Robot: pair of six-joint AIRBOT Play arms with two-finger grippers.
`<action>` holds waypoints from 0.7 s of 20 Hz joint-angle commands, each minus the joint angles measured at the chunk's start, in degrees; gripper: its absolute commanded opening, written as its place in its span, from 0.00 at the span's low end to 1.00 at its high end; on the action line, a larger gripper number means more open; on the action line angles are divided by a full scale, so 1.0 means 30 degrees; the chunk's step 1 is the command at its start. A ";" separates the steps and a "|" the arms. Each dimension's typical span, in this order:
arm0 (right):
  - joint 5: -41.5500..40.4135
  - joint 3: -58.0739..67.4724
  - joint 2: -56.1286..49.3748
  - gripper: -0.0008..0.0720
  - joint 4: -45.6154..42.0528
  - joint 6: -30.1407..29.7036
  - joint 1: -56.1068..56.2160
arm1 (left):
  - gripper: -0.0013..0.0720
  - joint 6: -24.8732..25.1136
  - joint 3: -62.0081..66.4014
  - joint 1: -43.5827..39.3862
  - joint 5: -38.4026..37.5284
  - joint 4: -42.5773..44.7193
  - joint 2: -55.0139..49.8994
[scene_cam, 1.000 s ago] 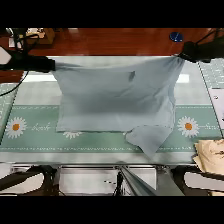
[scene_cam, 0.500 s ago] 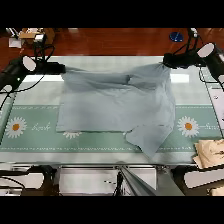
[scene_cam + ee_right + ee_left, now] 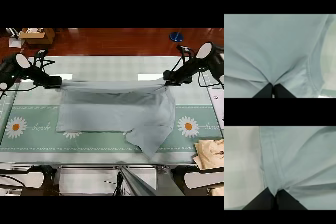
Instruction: Fold the shirts.
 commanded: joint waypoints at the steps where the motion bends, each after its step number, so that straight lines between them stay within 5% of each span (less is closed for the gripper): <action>1: 0.0350 -0.0102 -0.0255 0.26 -0.0750 0.0510 0.0233 | 0.14 -0.0393 0.0080 0.0066 -0.1479 -0.0138 -0.0080; 2: 0.0678 -0.0015 -0.0160 0.54 -0.1013 0.0124 0.0080 | 0.42 -0.0350 0.0255 0.0182 -0.2302 0.0000 -0.0029; 3: 0.1698 0.0066 0.0066 0.62 -0.1566 -0.0444 -0.0124 | 0.73 -0.0466 0.0546 0.0408 -0.3803 0.0160 0.0007; 4: 0.3155 0.0073 0.0415 0.62 -0.2455 -0.0925 -0.0277 | 0.81 -0.1056 0.0678 0.0707 -0.5508 0.0175 0.0117; 7: 0.6047 -0.0787 0.1821 0.62 -0.5297 -0.1785 -0.1188 | 0.81 -0.1209 -0.0707 0.1617 -0.7461 0.0219 0.1107; 14: 0.1909 -0.9231 0.6921 0.66 0.2652 -0.5508 -0.6215 | 0.81 0.1450 -0.9894 0.3169 -0.6426 -0.2441 0.4736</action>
